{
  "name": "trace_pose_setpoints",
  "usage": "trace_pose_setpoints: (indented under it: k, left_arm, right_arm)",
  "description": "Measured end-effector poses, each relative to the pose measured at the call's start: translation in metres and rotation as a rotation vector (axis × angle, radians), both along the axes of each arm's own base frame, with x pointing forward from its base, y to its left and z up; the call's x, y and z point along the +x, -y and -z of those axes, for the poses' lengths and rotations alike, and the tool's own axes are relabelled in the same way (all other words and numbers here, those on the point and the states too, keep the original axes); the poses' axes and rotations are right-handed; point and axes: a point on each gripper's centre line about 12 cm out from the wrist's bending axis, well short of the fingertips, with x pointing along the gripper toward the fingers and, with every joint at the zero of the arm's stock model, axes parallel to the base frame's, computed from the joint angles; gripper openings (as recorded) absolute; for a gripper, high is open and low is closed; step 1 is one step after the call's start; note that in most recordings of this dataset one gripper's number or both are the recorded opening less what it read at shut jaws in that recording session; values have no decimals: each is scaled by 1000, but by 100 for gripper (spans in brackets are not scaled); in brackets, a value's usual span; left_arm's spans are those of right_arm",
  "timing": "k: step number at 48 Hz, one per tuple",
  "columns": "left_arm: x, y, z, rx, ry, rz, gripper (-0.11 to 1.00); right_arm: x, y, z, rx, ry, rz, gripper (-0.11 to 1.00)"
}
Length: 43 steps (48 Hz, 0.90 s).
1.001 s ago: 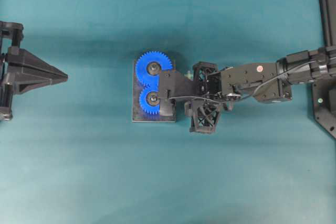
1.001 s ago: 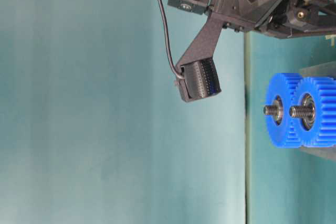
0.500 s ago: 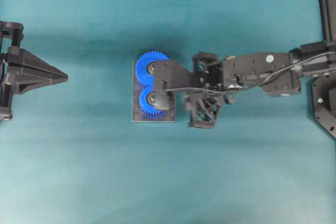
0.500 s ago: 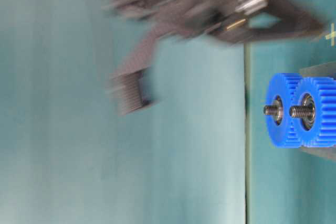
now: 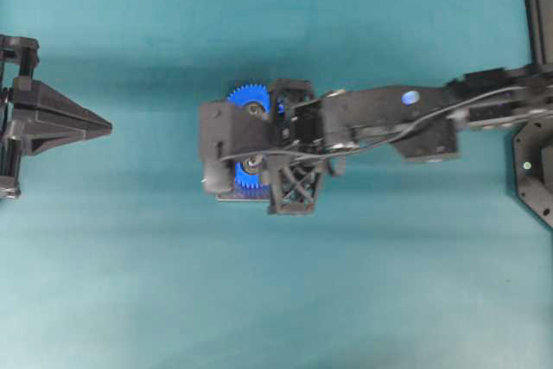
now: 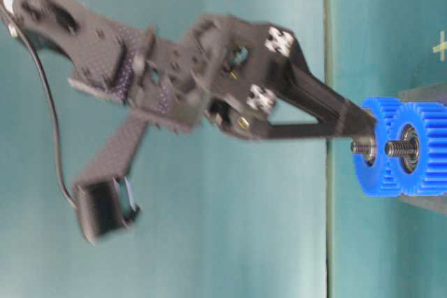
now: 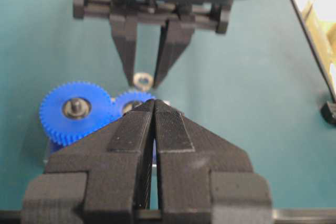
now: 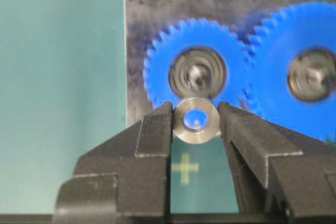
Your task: Insert the washer onto the shaft.
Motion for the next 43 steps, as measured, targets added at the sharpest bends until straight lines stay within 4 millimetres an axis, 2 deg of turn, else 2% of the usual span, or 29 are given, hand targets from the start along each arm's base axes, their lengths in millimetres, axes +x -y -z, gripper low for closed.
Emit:
trace_pose_setpoints:
  k: [13,43]
  left_arm:
    - [0,1,0,0,0,3,1]
    - [0,1,0,2,-1,5,1]
  right_arm:
    - [11,0,-1,-10,9,-11,32]
    - [12,1,10,-20,-18,-15,32]
